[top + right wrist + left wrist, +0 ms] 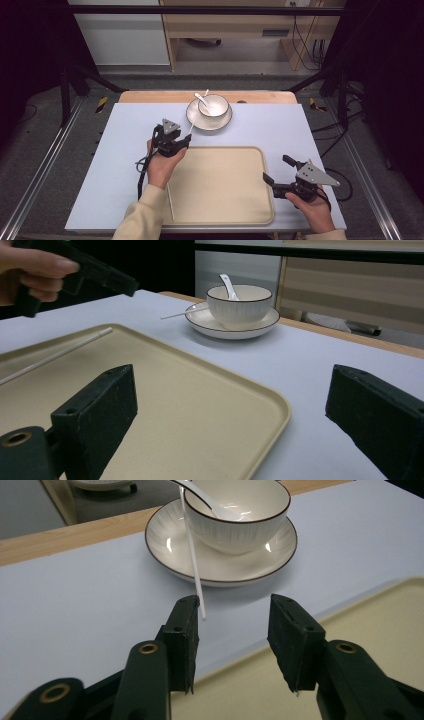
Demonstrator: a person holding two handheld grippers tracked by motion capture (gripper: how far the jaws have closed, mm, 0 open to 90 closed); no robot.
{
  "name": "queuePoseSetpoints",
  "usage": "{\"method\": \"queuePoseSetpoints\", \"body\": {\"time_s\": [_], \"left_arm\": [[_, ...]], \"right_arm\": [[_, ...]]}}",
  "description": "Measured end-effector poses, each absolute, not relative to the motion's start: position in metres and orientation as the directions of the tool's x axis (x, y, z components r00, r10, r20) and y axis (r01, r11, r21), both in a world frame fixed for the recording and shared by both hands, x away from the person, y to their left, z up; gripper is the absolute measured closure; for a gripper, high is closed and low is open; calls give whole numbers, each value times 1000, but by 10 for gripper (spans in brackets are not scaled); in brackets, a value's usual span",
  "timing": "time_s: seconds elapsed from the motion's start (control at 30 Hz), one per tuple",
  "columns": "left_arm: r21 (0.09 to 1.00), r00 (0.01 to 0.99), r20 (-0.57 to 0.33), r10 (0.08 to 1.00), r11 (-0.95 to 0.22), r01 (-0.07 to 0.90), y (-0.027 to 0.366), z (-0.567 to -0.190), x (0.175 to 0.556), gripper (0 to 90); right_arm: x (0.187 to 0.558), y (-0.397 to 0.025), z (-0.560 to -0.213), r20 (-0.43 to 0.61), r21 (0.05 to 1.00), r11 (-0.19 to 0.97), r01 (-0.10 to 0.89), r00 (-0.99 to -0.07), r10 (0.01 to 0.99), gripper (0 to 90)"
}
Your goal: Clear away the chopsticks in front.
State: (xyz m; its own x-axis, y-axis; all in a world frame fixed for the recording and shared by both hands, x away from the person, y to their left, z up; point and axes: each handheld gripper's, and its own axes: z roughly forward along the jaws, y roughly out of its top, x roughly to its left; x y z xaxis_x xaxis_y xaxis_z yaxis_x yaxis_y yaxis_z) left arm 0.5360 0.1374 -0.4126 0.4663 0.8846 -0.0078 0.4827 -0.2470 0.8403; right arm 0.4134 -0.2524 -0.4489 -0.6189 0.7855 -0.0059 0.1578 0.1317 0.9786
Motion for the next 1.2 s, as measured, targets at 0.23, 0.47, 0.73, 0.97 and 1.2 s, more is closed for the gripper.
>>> {"method": "queuePoseSetpoints", "body": {"time_s": [0.23,0.47,0.73,0.97,1.2], "left_arm": [[818,467,4,884,-271,508,131,-421,587,582],[801,466,41,884,-308,514,122,-438,615,613],[808,447,33,894,-287,514,114,-451,626,639],[812,430,53,902,-289,507,113,-457,630,664],[808,438,61,897,-303,506,108,-457,635,681]], "right_arm": [[413,-252,-449,-4,978,132,162,-618,786,67],[414,-252,-451,-13,976,144,163,-619,785,67],[413,-252,-451,-10,975,145,169,-619,785,66],[414,-250,-452,-14,974,152,169,-625,781,66],[414,-251,-453,-13,972,156,174,-626,780,67]]}}
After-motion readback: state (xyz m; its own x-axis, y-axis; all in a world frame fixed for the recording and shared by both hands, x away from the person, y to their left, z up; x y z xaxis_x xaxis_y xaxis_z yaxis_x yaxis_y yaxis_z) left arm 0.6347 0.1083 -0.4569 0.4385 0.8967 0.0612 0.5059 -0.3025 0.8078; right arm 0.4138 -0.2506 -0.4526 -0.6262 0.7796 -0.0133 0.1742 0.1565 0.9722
